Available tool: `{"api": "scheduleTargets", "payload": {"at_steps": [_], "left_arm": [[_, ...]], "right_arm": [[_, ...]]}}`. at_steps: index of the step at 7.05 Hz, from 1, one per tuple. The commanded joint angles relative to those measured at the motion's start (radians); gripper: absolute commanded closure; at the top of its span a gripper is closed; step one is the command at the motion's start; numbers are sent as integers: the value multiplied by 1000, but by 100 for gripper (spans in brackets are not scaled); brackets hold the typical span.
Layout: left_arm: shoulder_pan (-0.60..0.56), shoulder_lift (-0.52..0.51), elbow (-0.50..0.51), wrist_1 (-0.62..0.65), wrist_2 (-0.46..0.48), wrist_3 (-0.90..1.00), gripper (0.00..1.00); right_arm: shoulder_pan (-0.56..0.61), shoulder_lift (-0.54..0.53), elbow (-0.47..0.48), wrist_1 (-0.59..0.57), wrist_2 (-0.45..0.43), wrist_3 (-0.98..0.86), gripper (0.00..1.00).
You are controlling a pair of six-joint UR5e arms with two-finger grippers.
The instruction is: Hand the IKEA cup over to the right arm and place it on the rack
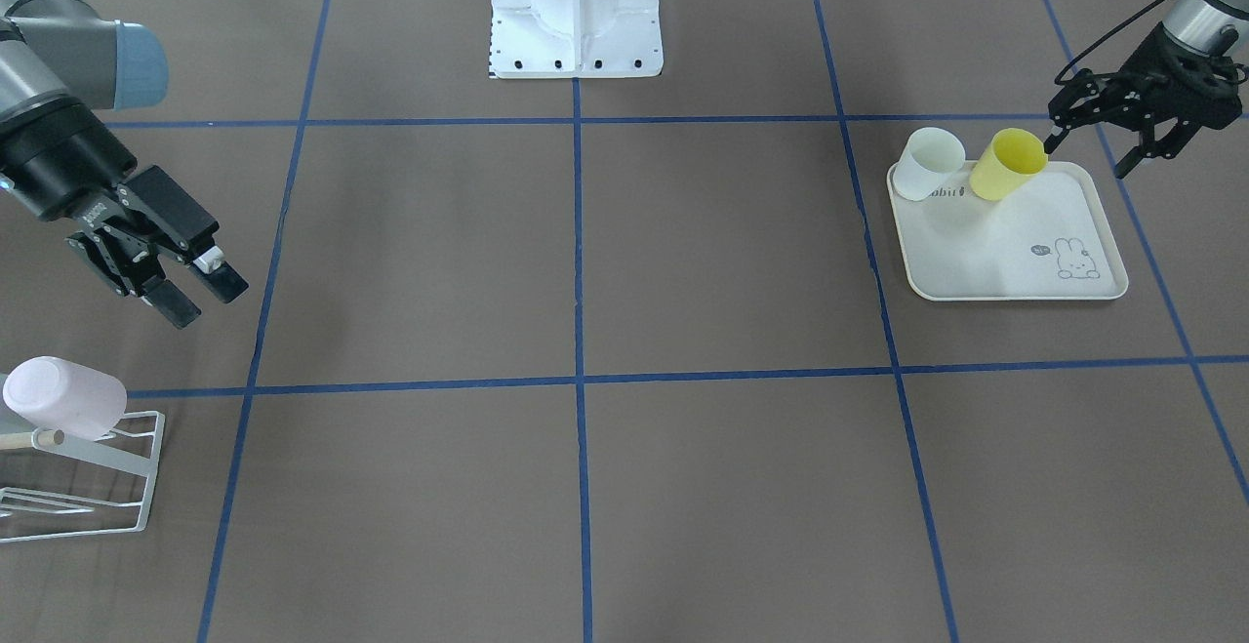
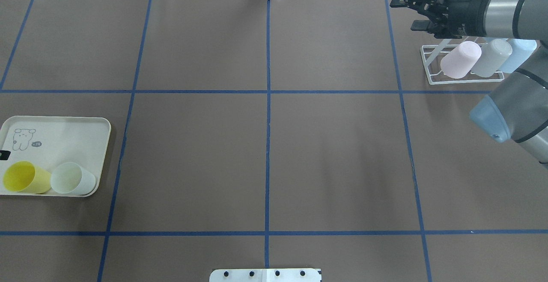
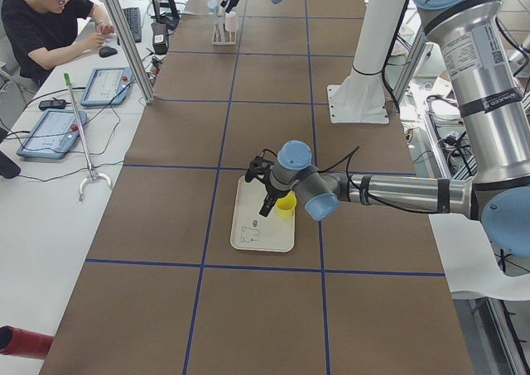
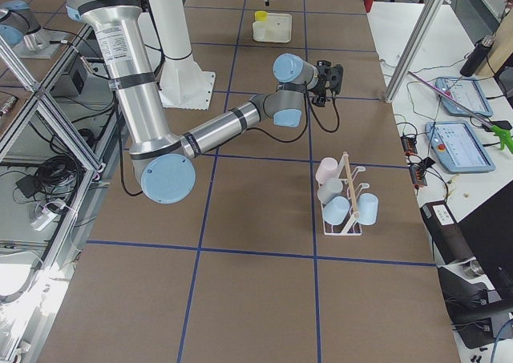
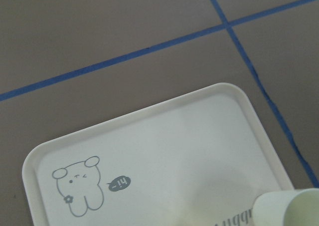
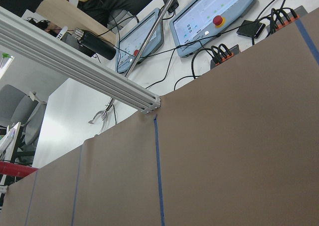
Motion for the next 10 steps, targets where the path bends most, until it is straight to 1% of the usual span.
{"api": "scheduleTargets", "payload": {"at_steps": [1,2,6,8,9,10], "left_arm": [[6,0,50,2,-6,2,0],[13,-3,50,-1,-11,1,0],[107,-5,49,-2,-11,-2,0],[113,-7,50,-2,-6,-1,71],[113,-5,47,-4,-6,-1,100],[110,-4,35,-4,-5,-4,100]], "right_arm": [[-13,0,3,1,-9,4,0],[-13,-2,3,1,-7,4,0],[-13,-17,3,4,-5,4,0],[-13,-17,1,4,-5,2,0],[-13,-17,1,4,-5,2,0],[-13,-17,1,4,-5,2,0]]}}
